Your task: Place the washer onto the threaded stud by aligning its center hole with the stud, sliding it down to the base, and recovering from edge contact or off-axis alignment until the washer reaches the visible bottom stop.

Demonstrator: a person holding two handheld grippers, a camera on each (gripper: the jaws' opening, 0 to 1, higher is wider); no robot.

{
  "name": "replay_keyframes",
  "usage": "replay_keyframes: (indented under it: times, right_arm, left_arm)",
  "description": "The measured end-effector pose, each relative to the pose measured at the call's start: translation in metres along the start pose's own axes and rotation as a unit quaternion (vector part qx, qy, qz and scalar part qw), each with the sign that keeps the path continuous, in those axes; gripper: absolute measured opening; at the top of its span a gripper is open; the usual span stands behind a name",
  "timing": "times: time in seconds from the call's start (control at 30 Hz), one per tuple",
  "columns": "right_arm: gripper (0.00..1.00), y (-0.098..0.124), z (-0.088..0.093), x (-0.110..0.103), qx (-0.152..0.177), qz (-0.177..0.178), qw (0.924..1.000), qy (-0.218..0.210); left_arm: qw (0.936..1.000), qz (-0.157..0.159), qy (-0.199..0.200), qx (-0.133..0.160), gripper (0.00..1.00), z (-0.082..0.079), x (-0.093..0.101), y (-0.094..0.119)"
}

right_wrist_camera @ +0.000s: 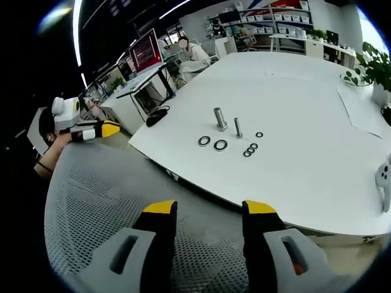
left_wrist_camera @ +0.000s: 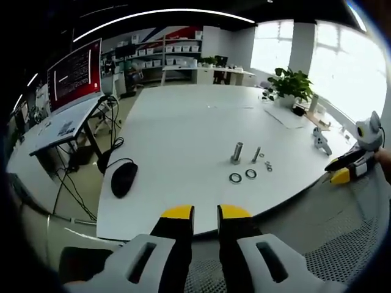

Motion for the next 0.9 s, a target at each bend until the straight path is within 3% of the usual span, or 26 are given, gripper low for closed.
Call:
replay_keyframes:
  times: [0.9]
  right_arm:
    - [0.44,-0.0004,-0.0004,-0.0043,-0.005,-0.012,0.9999,0.01]
  left_arm:
    - [0.9998,-0.015,-0.008,-0.005,0.12,0.0018,-0.0003,0.0019]
Point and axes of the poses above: the point that each gripper's makers call its tool centre point, and the gripper's own axes: y roughly backward along the fingers, x roughly to its right, z roughly out of its underside, the point moved 2 cm from there along y, roughly backward along the fingers, and after that the axes turned 13 degrees about y, right-handed, at the moved point
